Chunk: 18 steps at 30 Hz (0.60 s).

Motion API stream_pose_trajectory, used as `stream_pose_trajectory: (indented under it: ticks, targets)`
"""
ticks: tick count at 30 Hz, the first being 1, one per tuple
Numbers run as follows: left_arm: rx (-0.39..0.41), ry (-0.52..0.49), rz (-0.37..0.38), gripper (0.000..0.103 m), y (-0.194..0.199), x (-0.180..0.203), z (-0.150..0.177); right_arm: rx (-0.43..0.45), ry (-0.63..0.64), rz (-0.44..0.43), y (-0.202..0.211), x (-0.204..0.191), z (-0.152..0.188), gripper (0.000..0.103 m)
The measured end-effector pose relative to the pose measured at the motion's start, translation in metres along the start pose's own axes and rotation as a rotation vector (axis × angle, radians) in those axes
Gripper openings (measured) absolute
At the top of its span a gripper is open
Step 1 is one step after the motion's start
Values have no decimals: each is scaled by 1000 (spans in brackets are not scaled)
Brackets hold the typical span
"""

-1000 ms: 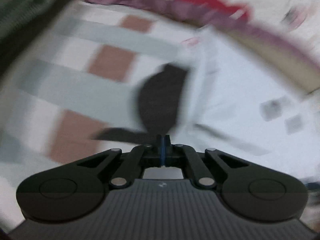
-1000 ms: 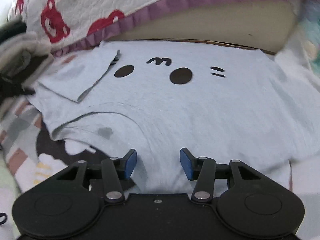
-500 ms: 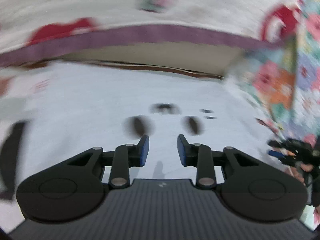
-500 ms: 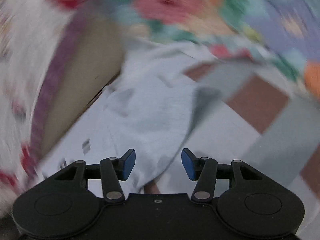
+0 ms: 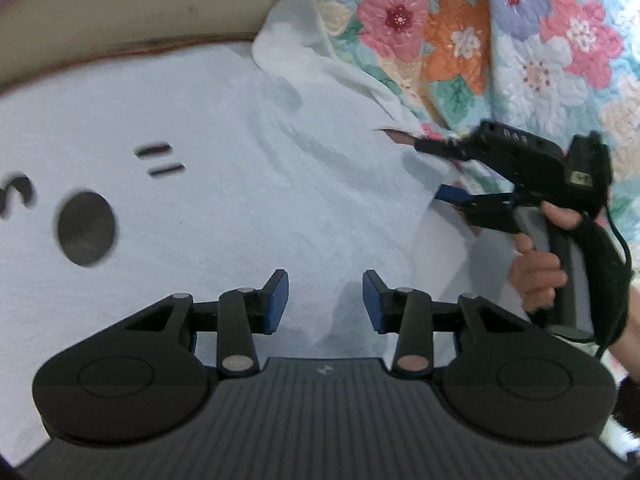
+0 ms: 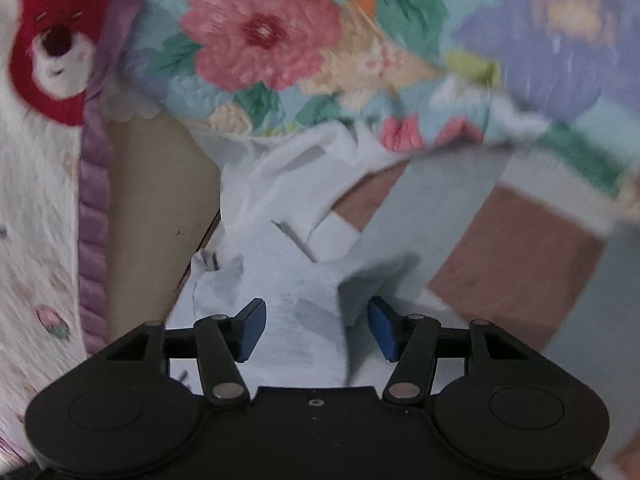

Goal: Fold clothes

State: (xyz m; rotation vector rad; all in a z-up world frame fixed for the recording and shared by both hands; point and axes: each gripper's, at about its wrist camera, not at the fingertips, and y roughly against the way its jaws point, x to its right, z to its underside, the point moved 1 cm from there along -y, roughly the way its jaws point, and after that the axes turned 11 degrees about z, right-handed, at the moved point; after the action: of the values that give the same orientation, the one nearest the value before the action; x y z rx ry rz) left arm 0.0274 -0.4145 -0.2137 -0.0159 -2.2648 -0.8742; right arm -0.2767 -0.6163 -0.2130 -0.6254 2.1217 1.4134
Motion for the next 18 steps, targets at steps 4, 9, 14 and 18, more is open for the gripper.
stream_pose_trajectory:
  ticks: [4,9,14,18]
  targets:
    - [2,41,29,41,-6,-9,3,-4,-77,-34,-12,-2,-9,67]
    - [4,95,60,41,-5,-17,5,-4,8,-38,-14,-25,-17,11]
    - [-6,111,72,41,-3,-19,4,139,251,63,16,-51,-10,10]
    - [-18,107,72,41,-2,-19,4,116,335,181,2,-55,-5,10]
